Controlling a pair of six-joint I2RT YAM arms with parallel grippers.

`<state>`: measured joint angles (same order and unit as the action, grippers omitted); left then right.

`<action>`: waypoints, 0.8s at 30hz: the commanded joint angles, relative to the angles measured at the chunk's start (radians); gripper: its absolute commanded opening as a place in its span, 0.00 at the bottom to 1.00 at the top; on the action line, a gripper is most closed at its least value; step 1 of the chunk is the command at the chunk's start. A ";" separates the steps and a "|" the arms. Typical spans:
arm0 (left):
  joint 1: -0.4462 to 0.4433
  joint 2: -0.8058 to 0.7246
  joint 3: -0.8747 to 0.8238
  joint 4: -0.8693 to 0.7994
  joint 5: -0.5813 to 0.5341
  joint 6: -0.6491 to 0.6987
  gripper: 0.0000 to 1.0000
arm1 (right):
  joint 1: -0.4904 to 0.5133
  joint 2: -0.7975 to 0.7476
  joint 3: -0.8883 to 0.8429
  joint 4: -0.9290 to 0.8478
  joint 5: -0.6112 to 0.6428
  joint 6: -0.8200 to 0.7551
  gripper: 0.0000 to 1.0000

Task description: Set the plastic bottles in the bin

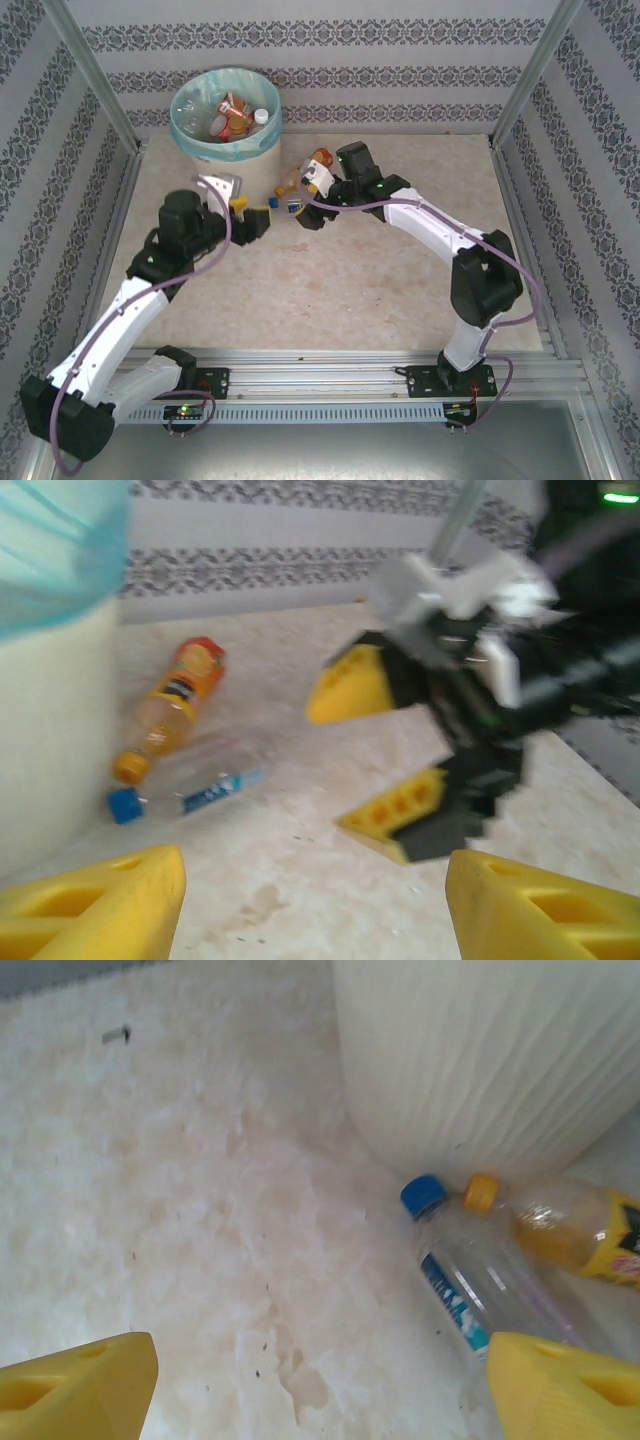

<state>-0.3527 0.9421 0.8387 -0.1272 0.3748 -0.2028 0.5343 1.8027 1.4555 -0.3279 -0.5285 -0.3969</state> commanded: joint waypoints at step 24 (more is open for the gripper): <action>-0.034 0.511 -0.586 1.272 0.121 -0.239 1.00 | -0.069 0.503 0.510 -0.206 0.089 -0.354 0.90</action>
<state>-0.3740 1.4082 0.2600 0.9043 0.4549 -0.4000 0.4767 2.2570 1.8980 -0.4622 -0.4343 -0.7094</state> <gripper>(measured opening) 0.999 0.897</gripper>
